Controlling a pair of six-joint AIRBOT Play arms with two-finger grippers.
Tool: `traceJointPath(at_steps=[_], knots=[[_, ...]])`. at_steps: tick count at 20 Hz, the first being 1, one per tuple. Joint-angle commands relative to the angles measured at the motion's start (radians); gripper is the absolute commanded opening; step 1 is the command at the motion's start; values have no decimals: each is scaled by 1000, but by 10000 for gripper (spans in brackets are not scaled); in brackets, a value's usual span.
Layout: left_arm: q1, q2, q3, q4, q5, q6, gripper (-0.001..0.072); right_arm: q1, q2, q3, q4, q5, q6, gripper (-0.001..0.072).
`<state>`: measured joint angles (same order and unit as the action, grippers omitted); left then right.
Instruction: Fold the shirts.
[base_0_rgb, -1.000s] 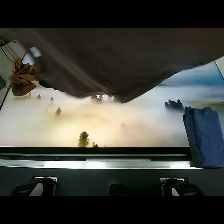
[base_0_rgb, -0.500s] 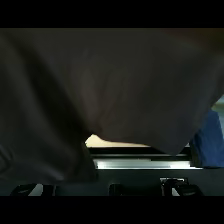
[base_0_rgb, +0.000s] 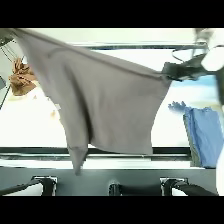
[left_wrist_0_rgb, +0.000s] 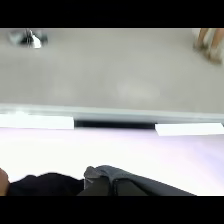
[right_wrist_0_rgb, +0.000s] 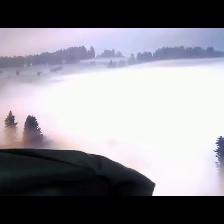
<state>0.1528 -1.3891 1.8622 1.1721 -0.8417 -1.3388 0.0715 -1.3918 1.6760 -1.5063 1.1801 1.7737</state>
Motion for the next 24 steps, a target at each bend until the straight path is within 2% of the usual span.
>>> traceJointPath(at_steps=[1, 3, 6, 8, 9, 10, 11, 12, 14, 15, 17, 19, 20, 22, 24], knots=[[-30, -193, 1, -5, -58, 26, 29, 0, -201, 0, 32, -153, 70, 49], [-32, -261, 1, -5, -160, 26, 30, 0, -260, 0, 48, -166, 123, 49], [-43, -350, -2, -8, -358, 14, 29, 1, -323, 0, 146, -142, 138, 49], [-59, -398, -2, -8, -466, -44, 28, 0, -343, 0, 217, -140, 138, 49], [-63, -410, -2, -12, -497, -85, 59, 0, -340, 1, 233, -134, 138, 63], [-65, -412, -2, -18, -526, -112, 286, -3, -328, 10, 230, -115, 138, 247], [-60, -406, -1, -18, -569, -132, 579, -13, -312, 21, 230, -89, 128, 438], [-49, -397, -1, -16, -624, -122, 611, -36, -285, 29, 235, -45, 98, 504], [-10, -383, -6, -11, -763, -118, 606, -115, -225, 29, 229, 84, 15, 503], [10, -372, -29, -15, -822, -134, 605, -167, -206, 29, 229, 200, -19, 497], [26, -315, -164, -27, -870, -122, 605, -253, -192, 5, 223, 396, -79, 481], [29, -216, -412, -27, -789, -97, 587, -294, -184, -69, 219, 530, -145, 481], [29, -163, -551, -31, -722, -92, 501, -298, -169, -129, 216, 547, -153, 481], [31, -78, -807, -113, -579, -18, 499, -298, -133, -248, 237, 504, -163, 481], [31, -56, -955, -211, -476, 43, 528, -298, -102, -344, 263, 459, -164, 481]])
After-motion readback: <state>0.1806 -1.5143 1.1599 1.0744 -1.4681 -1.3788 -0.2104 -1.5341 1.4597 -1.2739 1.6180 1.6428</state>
